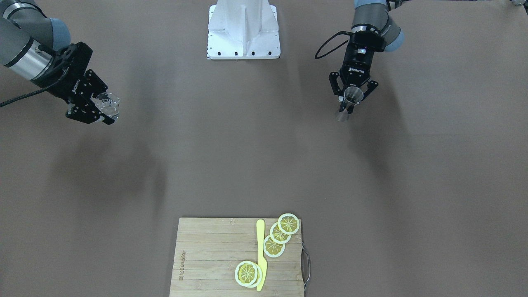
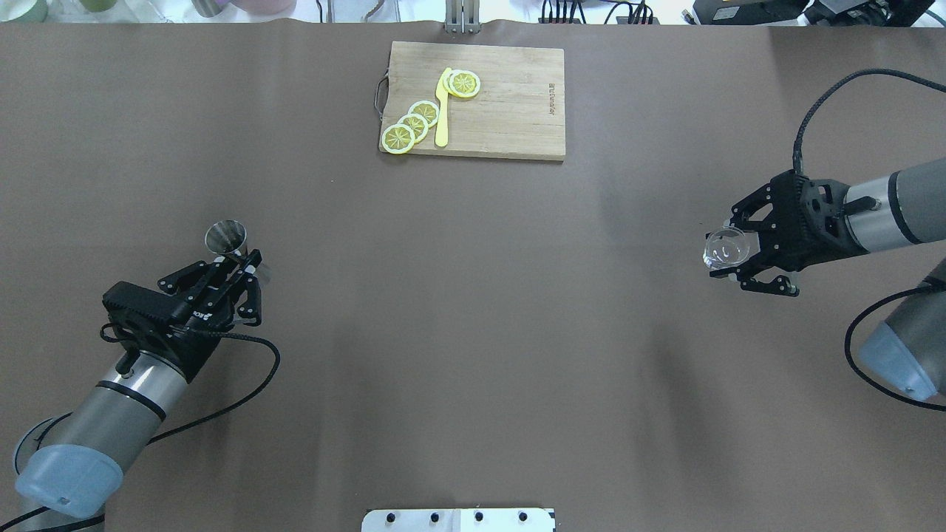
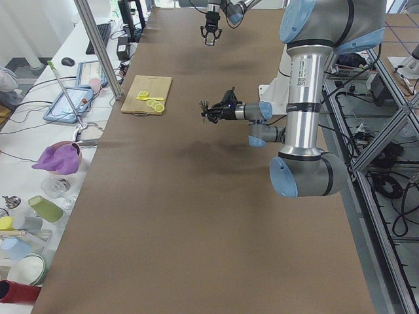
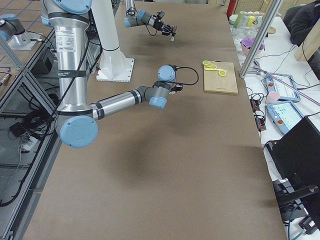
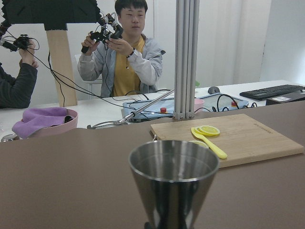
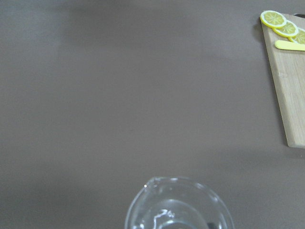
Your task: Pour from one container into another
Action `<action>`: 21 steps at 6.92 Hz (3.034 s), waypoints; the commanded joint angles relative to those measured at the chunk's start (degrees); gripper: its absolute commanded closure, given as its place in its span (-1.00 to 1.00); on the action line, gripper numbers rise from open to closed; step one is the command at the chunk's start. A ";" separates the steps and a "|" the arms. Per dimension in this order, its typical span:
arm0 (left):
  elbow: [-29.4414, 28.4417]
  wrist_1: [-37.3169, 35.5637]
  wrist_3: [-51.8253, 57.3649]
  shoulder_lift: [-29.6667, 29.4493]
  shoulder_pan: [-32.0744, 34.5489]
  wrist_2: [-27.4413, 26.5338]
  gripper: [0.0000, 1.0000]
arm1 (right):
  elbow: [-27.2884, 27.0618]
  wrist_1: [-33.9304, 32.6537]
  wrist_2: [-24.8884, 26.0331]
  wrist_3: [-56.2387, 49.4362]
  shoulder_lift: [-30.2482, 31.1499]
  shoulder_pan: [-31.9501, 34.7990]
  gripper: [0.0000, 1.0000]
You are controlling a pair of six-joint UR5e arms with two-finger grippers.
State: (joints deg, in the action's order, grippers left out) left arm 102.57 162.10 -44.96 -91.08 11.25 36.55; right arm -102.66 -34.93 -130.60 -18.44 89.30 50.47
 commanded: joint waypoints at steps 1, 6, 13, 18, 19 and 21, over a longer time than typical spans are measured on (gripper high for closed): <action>-0.26 1.11 -1.96 3.09 0.26 -0.07 1.00 | 11.54 18.22 -0.27 7.08 0.10 -0.02 1.00; -1.84 1.20 -8.04 7.15 2.88 -0.16 1.00 | 27.14 33.41 -0.27 9.21 -2.97 -0.10 1.00; -9.92 1.29 -11.37 2.40 7.20 2.12 1.00 | 36.56 46.18 -0.44 17.57 -5.44 0.25 1.00; -16.25 2.26 -15.50 0.39 8.52 3.53 1.00 | 38.32 47.23 -0.10 17.39 -5.89 0.25 1.00; -16.78 2.34 -15.95 -0.05 8.70 3.53 1.00 | 38.59 47.75 -0.18 17.39 -5.89 0.25 1.00; -18.62 3.39 -16.30 -0.84 8.61 3.18 1.00 | 38.59 47.85 -0.18 17.39 -5.80 0.16 1.00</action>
State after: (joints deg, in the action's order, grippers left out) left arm 85.22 164.74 -61.01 -91.32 19.89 39.91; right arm -64.13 12.82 -130.78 -1.05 83.46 50.70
